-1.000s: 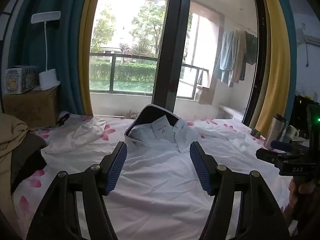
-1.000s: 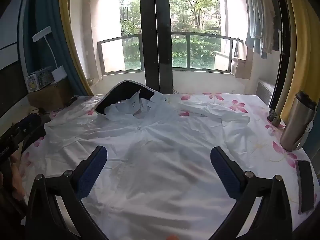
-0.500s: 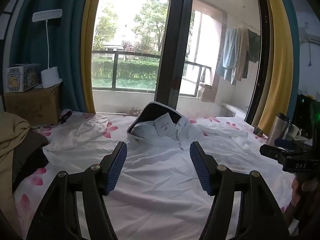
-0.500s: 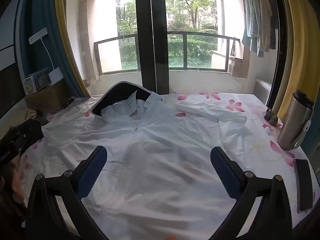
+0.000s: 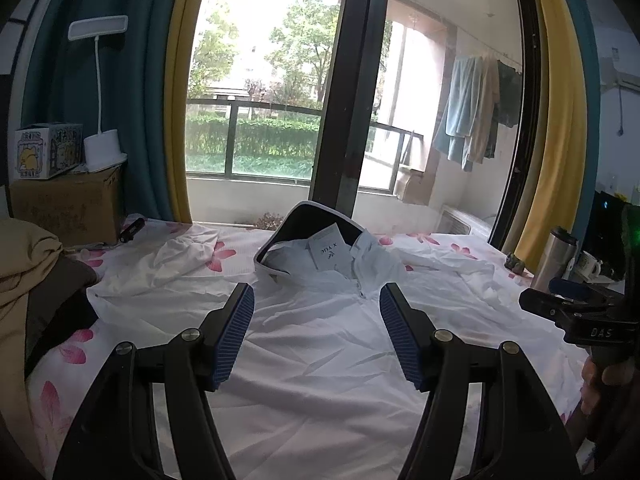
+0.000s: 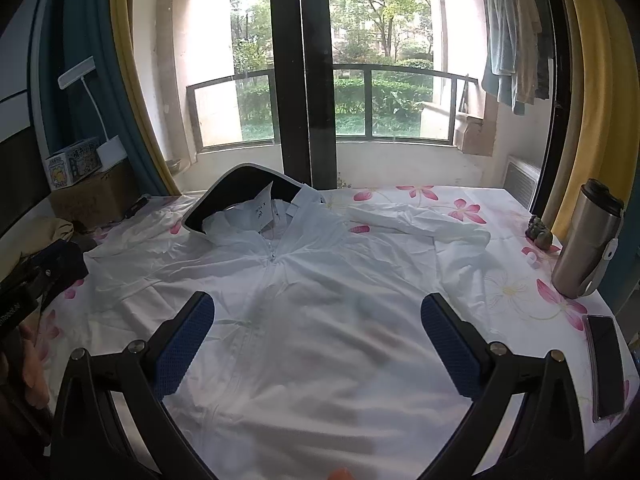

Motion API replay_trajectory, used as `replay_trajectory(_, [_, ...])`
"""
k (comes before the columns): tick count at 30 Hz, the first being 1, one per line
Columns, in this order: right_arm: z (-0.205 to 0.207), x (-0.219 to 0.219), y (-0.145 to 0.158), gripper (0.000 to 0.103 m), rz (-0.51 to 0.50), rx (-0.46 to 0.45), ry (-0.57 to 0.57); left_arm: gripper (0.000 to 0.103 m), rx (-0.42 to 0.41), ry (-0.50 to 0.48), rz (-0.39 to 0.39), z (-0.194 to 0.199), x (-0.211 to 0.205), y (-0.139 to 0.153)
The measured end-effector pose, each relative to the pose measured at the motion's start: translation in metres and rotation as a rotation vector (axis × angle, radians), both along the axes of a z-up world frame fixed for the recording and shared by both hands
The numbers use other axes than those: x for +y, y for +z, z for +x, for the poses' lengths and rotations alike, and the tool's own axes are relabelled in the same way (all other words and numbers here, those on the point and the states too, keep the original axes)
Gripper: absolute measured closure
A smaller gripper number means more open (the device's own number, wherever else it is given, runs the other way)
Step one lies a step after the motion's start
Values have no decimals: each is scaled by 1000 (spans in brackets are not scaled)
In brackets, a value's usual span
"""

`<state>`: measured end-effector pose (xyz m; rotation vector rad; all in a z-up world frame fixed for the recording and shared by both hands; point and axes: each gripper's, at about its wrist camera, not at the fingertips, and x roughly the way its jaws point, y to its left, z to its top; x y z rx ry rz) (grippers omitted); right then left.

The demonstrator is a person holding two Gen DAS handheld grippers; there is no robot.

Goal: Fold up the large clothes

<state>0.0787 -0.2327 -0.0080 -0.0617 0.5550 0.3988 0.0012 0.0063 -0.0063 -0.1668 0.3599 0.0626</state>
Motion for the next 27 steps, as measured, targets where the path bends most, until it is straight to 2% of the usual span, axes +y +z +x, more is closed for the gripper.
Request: replay_trajectory(27, [0, -1, -1, 1, 3, 2, -9, 35, -8, -17, -12, -3, -1, 3])
